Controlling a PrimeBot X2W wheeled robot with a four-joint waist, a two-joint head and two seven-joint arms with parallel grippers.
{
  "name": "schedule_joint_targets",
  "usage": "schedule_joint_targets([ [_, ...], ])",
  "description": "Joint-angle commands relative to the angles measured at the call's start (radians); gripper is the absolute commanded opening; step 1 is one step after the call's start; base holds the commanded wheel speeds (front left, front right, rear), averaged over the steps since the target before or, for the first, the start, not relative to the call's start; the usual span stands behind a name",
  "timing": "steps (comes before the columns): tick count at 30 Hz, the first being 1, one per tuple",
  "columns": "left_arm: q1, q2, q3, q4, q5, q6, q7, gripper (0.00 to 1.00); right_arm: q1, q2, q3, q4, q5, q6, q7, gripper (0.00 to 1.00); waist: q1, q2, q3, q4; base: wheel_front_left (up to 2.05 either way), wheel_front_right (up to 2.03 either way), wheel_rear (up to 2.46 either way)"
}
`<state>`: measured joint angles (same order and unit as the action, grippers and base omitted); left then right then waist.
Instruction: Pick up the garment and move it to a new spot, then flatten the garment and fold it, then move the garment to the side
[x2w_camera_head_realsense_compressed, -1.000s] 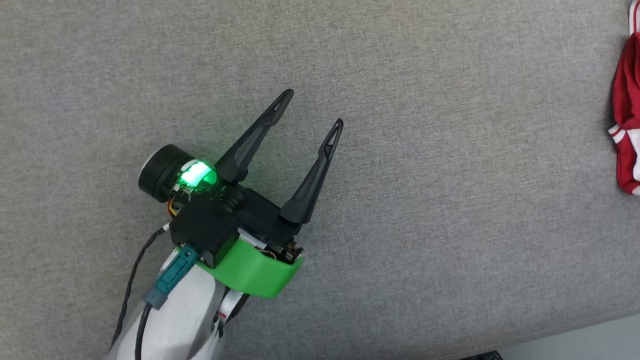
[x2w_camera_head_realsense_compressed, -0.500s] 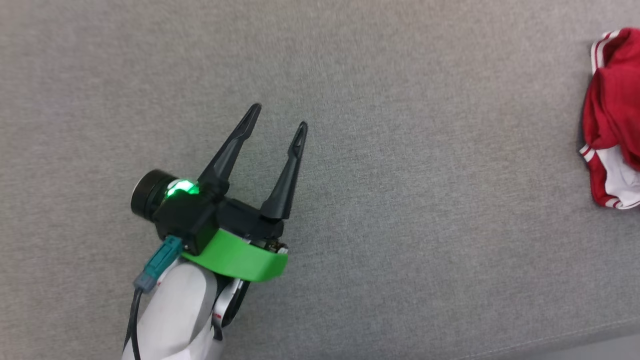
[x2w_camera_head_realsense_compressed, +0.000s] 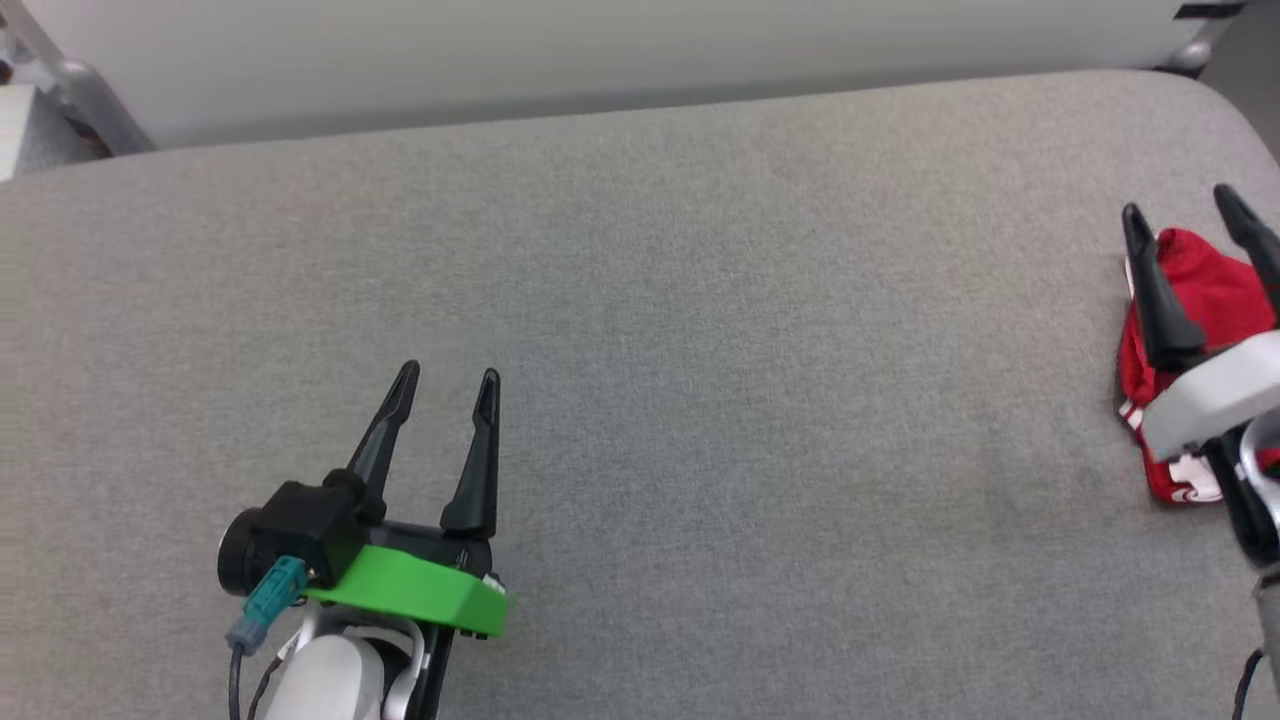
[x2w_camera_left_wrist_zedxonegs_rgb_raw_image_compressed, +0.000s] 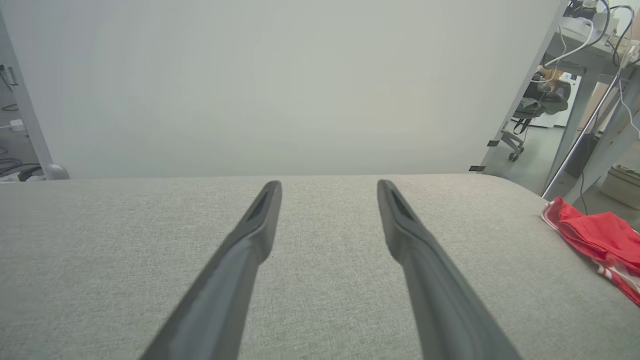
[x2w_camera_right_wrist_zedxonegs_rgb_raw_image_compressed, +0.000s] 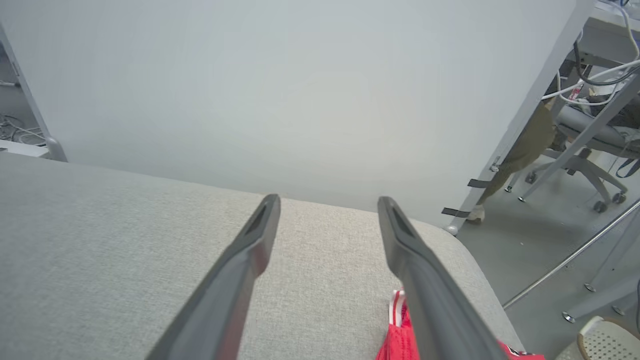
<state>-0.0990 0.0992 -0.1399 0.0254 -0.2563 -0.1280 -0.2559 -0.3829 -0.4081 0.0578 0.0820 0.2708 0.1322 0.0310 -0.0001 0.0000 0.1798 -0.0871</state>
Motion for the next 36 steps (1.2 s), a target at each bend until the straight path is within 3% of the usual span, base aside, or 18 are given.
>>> schedule_joint_targets([
  [1, 0.021, -0.004, 0.008, 0.006, -0.004, -0.003, -0.006, 1.0, 0.049, 0.023, -0.001, -0.016, -0.001, -0.002, -0.031, 1.0, 0.0001, 0.0, -0.112, 0.078, 0.0, 0.0, 0.0],
  [10, 0.088, -0.022, 0.031, 0.005, 0.019, -0.003, -0.006, 1.0, 0.234, 0.207, -0.028, -0.017, -0.025, -0.002, -0.215, 1.0, 0.0001, 0.0, -0.157, 0.13, 0.0, 0.0, 0.0],
  [18, 0.124, -0.038, 0.045, 0.017, 0.038, -0.003, -0.006, 1.0, 0.3, 0.297, -0.034, -0.004, -0.063, -0.002, -0.28, 1.0, 0.0001, 0.0, -0.161, 0.142, 0.0, 0.0, 0.0],
  [36, 0.123, -0.046, 0.039, 0.045, 0.078, -0.003, -0.006, 1.0, 0.348, 0.353, -0.048, -0.029, -0.111, -0.002, -0.293, 1.0, 0.0001, 0.0, -0.15, 0.138, 0.0, 0.0, 0.0],
])
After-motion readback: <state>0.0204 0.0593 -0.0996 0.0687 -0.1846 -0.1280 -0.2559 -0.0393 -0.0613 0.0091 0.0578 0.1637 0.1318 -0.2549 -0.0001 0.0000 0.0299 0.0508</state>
